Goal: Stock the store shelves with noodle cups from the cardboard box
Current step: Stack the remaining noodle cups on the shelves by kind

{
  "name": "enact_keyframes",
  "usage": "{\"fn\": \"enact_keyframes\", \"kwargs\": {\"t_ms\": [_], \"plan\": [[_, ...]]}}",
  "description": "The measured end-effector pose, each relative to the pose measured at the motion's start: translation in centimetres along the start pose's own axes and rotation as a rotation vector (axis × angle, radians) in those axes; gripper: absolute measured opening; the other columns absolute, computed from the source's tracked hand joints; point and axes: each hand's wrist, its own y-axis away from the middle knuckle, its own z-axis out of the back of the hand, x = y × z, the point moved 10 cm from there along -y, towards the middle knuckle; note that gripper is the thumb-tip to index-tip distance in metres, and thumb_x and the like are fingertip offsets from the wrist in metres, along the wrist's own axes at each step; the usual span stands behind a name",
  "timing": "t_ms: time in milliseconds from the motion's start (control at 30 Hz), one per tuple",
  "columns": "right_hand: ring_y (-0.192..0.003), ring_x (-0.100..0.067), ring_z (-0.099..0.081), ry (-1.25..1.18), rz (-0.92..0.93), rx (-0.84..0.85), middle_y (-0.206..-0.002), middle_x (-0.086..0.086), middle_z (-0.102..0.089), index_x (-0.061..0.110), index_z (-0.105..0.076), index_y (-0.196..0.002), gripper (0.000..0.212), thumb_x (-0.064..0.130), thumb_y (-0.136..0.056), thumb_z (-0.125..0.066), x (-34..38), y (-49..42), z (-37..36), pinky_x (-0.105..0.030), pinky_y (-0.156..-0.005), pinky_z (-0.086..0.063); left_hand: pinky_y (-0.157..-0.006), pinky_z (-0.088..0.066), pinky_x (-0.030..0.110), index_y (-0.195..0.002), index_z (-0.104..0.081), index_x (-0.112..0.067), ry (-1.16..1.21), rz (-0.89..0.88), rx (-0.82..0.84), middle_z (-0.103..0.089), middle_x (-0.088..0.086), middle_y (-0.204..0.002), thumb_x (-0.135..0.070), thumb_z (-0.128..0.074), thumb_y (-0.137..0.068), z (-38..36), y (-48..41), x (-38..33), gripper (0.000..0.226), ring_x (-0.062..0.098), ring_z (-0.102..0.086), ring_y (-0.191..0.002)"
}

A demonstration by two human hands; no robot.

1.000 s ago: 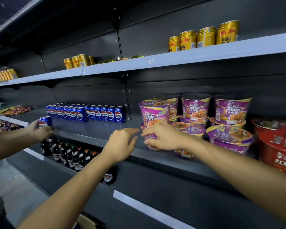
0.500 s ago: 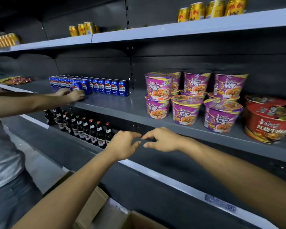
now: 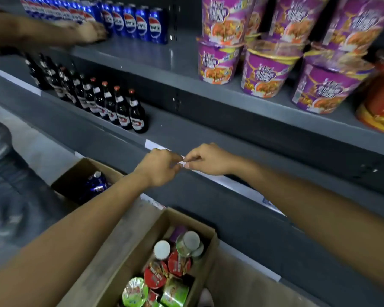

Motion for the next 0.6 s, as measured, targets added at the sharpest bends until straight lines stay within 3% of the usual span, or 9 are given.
{"fn": "enact_keyframes", "kwargs": {"t_ms": [267,433,533,600], "plan": [[-0.106,-0.016,-0.061,-0.13,-0.081,0.172,-0.114,-0.001,-0.068,0.017,-0.069,-0.111,0.026,0.031,-0.094,-0.056,-5.1,-2.7,-8.7,-0.035,-0.096,-0.048,-0.092,-0.048,0.037,-0.111,-0.069,-0.021,0.13,0.063,0.158,-0.067,-0.003,-0.116,-0.018,-0.051,-0.092,-9.5,-0.2,3.4,0.027,0.02,-0.06,-0.106],[-0.108,-0.016,-0.06,-0.126,-0.097,0.23,-0.116,-0.004,-0.067,0.012,-0.067,-0.114,0.026,0.022,-0.092,-0.059,-8.0,-4.7,-15.3,-0.018,-0.085,-0.043,-0.085,-0.04,0.021,-0.116,-0.067,-0.021,0.182,0.131,0.203,-0.066,0.001,-0.119,-0.018,-0.053,-0.093,-15.5,0.6,6.3,0.027,0.023,-0.059,-0.111],[-0.108,-0.017,-0.061,-0.148,-0.133,0.283,-0.117,-0.007,-0.067,0.011,-0.066,-0.117,0.03,0.024,-0.09,-0.062,-10.2,-6.0,-19.8,-0.027,-0.094,-0.046,-0.077,-0.037,0.021,-0.118,-0.064,-0.025,0.134,0.167,0.251,-0.066,0.002,-0.118,-0.02,-0.051,-0.092,-19.0,1.3,8.5,0.03,0.024,-0.06,-0.106],[-0.109,-0.02,-0.061,-0.132,-0.159,0.315,-0.118,-0.01,-0.066,0.006,-0.065,-0.117,0.031,0.024,-0.092,-0.06,-12.0,-6.9,-22.4,-0.033,-0.096,-0.046,-0.083,-0.04,0.022,-0.122,-0.062,-0.022,0.122,0.207,0.306,-0.064,0.002,-0.123,-0.026,-0.046,-0.094,-21.8,1.9,10.2,0.032,0.022,-0.059,-0.109]]}}
